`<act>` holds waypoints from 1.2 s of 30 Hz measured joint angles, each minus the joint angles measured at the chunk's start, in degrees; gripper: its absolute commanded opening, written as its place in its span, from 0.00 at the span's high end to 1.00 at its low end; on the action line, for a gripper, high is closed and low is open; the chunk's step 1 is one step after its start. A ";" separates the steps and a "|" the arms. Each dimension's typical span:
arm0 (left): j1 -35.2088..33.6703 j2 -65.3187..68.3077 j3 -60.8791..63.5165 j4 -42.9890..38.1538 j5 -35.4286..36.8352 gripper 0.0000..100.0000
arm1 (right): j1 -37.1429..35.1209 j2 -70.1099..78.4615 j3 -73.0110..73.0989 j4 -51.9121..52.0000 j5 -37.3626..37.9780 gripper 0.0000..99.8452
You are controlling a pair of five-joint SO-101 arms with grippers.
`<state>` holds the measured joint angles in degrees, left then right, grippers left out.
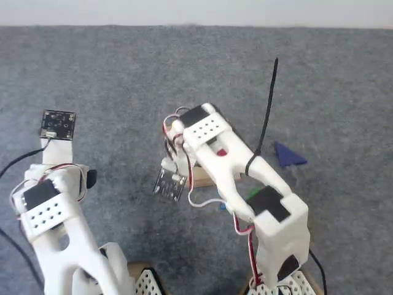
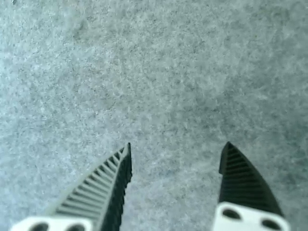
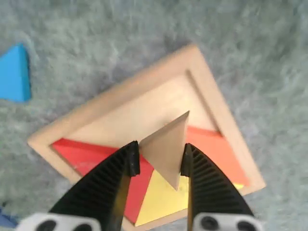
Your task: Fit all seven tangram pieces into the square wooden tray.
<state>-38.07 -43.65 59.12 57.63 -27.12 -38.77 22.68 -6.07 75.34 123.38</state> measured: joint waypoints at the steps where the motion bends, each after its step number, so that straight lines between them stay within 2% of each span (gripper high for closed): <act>1: 0.00 0.00 0.00 0.00 0.00 0.72 | 0.70 1.14 -1.85 0.70 0.35 0.86; 6: 0.00 0.00 0.00 0.00 0.00 0.72 | 2.64 6.42 -9.32 4.22 -0.88 0.76; 14: 0.00 0.00 0.00 0.53 0.00 0.72 | 3.78 9.32 -17.23 4.40 -9.93 0.76; 19: 0.00 0.00 0.00 0.53 0.00 0.72 | 7.12 8.09 -22.33 4.40 -26.20 0.79; 23: 0.00 0.00 0.00 0.53 0.00 0.72 | 10.99 0.88 -24.09 10.64 -37.63 0.90; 26: 0.00 0.00 0.00 0.53 0.00 0.72 | 10.02 -6.68 -24.35 18.99 -44.04 1.00; 28: 0.09 0.00 0.00 0.53 0.00 0.72 | 9.58 -11.34 -24.35 23.91 -50.11 0.97; 33: 0.00 0.00 0.00 1.93 0.00 0.72 | 13.63 -21.98 -20.57 25.14 -71.38 0.99; 36: 0.00 0.00 0.00 2.99 0.00 0.72 | 20.57 -26.46 -10.55 25.14 -76.13 0.99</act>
<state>-38.07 -43.65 59.12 60.62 -27.12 -18.20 -3.78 -16.62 100.48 47.25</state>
